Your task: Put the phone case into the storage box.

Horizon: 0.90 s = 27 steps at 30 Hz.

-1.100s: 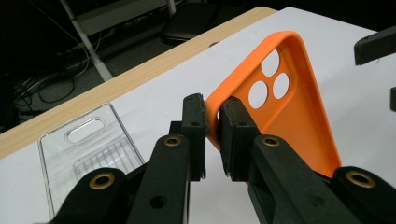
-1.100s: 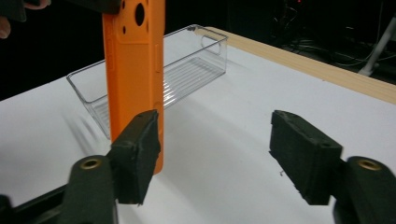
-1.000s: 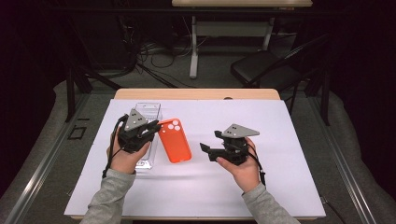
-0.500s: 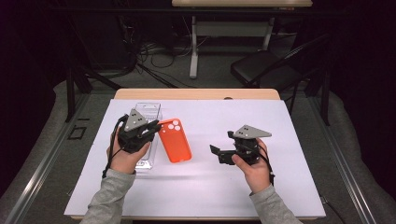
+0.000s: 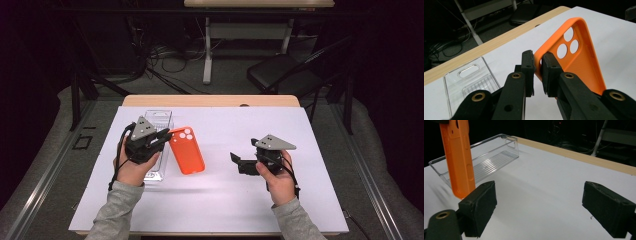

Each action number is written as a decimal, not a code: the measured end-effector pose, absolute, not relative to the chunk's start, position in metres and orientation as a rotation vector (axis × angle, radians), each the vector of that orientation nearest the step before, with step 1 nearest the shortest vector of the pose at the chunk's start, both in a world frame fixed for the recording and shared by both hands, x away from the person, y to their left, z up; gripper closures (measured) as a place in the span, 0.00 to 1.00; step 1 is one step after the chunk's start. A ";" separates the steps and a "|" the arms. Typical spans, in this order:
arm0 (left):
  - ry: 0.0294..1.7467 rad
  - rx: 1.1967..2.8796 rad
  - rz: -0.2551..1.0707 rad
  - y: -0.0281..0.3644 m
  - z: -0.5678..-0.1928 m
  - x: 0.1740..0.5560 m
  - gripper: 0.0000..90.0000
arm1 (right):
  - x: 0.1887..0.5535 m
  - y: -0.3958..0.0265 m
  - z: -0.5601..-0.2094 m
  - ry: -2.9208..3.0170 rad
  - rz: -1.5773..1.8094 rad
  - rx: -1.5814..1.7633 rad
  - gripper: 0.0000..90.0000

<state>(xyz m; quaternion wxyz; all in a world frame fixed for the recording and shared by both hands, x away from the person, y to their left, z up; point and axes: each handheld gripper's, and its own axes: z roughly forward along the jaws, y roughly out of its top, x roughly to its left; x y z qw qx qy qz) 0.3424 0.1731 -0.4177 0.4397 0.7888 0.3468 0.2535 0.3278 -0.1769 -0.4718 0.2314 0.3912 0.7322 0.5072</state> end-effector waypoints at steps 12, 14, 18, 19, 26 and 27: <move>0.871 1.953 0.608 0.173 -0.419 0.346 0.90 | 0.327 -0.181 -0.474 2.016 1.382 1.106 0.09; 0.864 1.962 0.594 0.171 -0.420 0.347 0.90 | 0.327 -0.182 -0.474 2.013 1.384 1.115 0.09; 0.849 1.980 0.566 0.167 -0.416 0.353 0.90 | 0.328 -0.188 -0.474 2.001 1.381 1.132 0.09; 0.850 1.981 0.559 0.166 -0.416 0.354 0.90 | 0.328 -0.188 -0.474 1.997 1.383 1.138 0.09; 0.838 2.045 0.566 0.164 -0.400 0.369 0.90 | 0.328 -0.192 -0.475 1.997 1.379 1.161 0.09; 0.831 2.059 0.566 0.165 -0.397 0.372 0.90 | 0.327 -0.192 -0.474 1.994 1.383 1.161 0.09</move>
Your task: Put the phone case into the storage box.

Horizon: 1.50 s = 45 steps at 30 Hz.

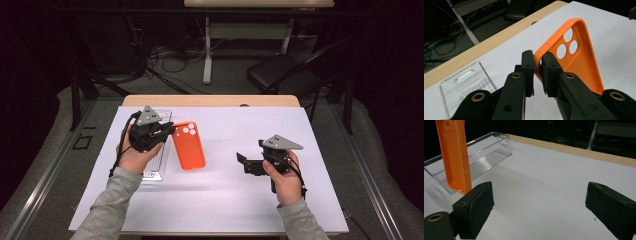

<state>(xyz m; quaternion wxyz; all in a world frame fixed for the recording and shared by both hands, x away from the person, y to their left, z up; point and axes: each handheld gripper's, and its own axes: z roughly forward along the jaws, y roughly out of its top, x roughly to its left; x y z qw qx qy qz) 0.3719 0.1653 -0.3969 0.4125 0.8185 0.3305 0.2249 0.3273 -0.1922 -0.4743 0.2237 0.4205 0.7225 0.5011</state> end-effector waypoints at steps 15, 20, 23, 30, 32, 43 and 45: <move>0.856 2.152 0.536 0.168 -0.389 0.409 0.90 | 0.329 -0.198 -0.475 1.990 1.381 1.178 0.09; 0.851 2.174 0.535 0.165 -0.386 0.417 0.90 | 0.329 -0.198 -0.476 1.990 1.380 1.178 0.09; 0.865 2.194 0.539 0.163 -0.384 0.422 0.90 | 0.329 -0.198 -0.476 1.999 1.374 1.185 0.09; 0.877 2.223 0.535 0.165 -0.381 0.436 0.90 | 0.330 -0.198 -0.478 2.000 1.372 1.191 0.09; 0.870 2.238 0.536 0.165 -0.381 0.439 0.90 | 0.331 -0.198 -0.479 2.007 1.366 1.185 0.09; 0.888 2.246 0.521 0.168 -0.371 0.451 0.90 | 0.331 -0.196 -0.482 2.012 1.358 1.190 0.09; 0.881 2.254 0.526 0.168 -0.368 0.453 0.90 | 0.331 -0.196 -0.482 2.013 1.355 1.193 0.09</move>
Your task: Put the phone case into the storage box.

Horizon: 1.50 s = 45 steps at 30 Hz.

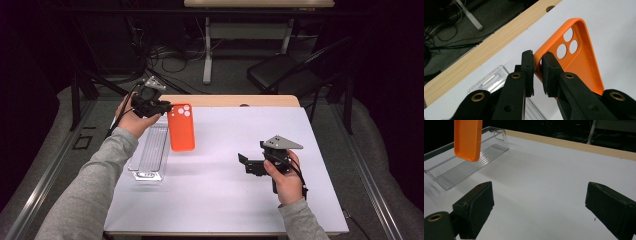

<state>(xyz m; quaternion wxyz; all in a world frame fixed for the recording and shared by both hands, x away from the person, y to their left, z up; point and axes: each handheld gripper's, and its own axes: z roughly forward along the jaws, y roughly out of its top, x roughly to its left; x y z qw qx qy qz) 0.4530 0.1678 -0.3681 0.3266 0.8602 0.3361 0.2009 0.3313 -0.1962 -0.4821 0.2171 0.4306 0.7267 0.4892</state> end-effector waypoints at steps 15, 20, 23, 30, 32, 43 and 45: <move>0.879 2.276 0.590 0.165 -0.352 0.466 0.90 | 0.332 -0.198 -0.484 2.010 1.357 1.209 0.09; 0.880 2.263 0.618 0.169 -0.353 0.469 0.90 | 0.332 -0.198 -0.486 2.019 1.347 1.208 0.09; 0.876 2.255 0.632 0.174 -0.354 0.471 0.90 | 0.333 -0.198 -0.487 2.025 1.340 1.203 0.09; 0.855 2.250 0.700 0.189 -0.352 0.473 0.90 | 0.333 -0.198 -0.488 2.023 1.343 1.215 0.09; 0.858 2.246 0.718 0.193 -0.352 0.473 0.90 | 0.333 -0.198 -0.488 2.027 1.339 1.217 0.09; 0.887 2.192 0.742 0.218 -0.356 0.477 0.90 | 0.333 -0.198 -0.488 2.021 1.337 1.221 0.09; 0.892 2.184 0.747 0.222 -0.357 0.478 0.90 | 0.334 -0.199 -0.489 2.020 1.337 1.220 0.09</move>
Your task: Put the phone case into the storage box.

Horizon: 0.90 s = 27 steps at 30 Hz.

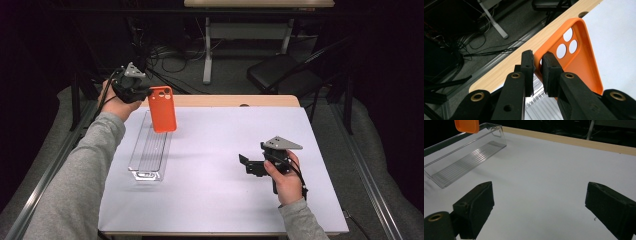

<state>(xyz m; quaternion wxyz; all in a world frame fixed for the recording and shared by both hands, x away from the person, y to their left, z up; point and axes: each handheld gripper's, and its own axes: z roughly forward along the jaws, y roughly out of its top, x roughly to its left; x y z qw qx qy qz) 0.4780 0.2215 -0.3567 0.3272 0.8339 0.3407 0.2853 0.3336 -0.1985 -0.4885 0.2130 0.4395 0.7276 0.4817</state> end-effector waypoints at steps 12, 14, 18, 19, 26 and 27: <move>0.882 2.165 0.833 0.236 -0.363 0.485 0.90 | 0.333 -0.199 -0.490 2.019 1.332 1.214 0.09; 0.871 2.167 0.842 0.238 -0.365 0.487 0.90 | 0.333 -0.199 -0.490 2.018 1.331 1.219 0.09; 0.860 2.165 0.877 0.241 -0.371 0.492 0.90 | 0.333 -0.200 -0.490 2.017 1.329 1.218 0.09; 0.859 2.160 0.884 0.242 -0.372 0.493 0.90 | 0.334 -0.200 -0.489 2.014 1.332 1.220 0.09; 0.848 2.160 0.934 0.244 -0.379 0.500 0.90 | 0.333 -0.201 -0.489 2.003 1.331 1.219 0.09; 0.845 2.159 0.944 0.244 -0.380 0.501 0.90 | 0.333 -0.201 -0.489 2.001 1.330 1.222 0.09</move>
